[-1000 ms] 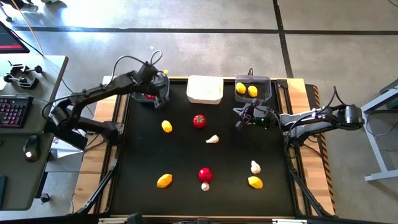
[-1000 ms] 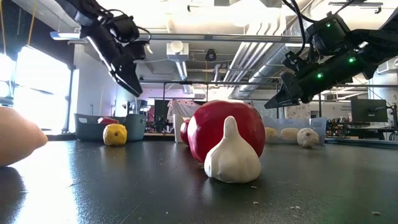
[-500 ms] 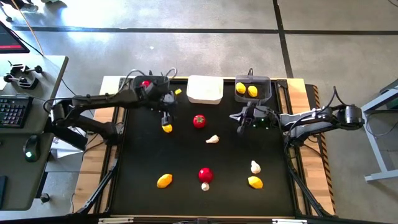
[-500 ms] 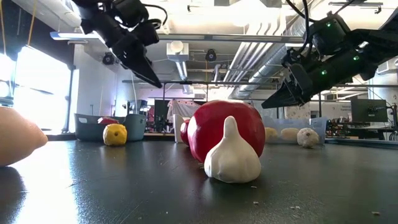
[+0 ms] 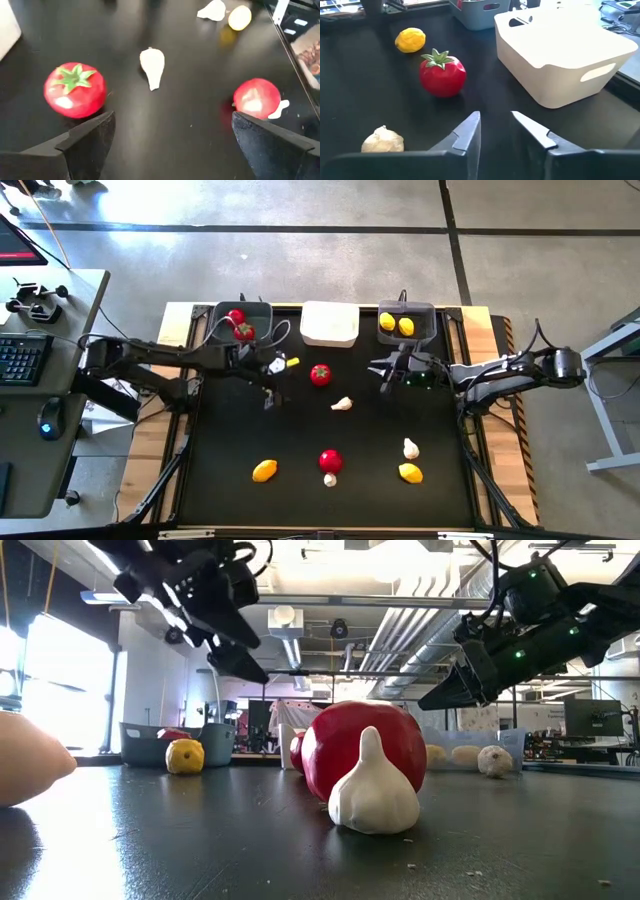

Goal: Sort produce into baskets
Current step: Put the top white garlic into the white bin

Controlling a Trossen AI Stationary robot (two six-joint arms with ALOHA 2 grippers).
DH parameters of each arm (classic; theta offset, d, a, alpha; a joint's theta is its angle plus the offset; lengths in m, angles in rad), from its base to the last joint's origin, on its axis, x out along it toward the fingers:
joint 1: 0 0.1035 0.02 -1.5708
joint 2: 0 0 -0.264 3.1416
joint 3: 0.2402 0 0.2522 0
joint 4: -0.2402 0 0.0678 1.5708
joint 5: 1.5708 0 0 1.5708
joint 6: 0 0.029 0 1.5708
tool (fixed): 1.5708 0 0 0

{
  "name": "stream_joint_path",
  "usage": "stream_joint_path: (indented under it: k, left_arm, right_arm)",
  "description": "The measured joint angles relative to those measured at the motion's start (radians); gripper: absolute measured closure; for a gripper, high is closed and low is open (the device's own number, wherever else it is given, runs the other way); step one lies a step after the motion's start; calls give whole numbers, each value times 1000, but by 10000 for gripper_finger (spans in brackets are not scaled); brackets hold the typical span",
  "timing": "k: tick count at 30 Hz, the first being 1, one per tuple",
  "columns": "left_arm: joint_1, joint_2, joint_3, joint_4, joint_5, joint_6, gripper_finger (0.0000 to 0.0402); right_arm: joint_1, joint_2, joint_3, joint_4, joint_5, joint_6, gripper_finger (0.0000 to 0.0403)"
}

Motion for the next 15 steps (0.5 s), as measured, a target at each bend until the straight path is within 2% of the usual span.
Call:
stream_joint_path:
  k: [6, 15]
  left_arm:
    - [-106, 105, 0, 219, -126, -36, 16]
    - [-171, 339, 4, 587, -316, 72, 16]
  right_arm:
    - [-2, 0, 0, 0, 1, 0, 289]
    - [-2, 0, 0, 0, 1, 0, 289]
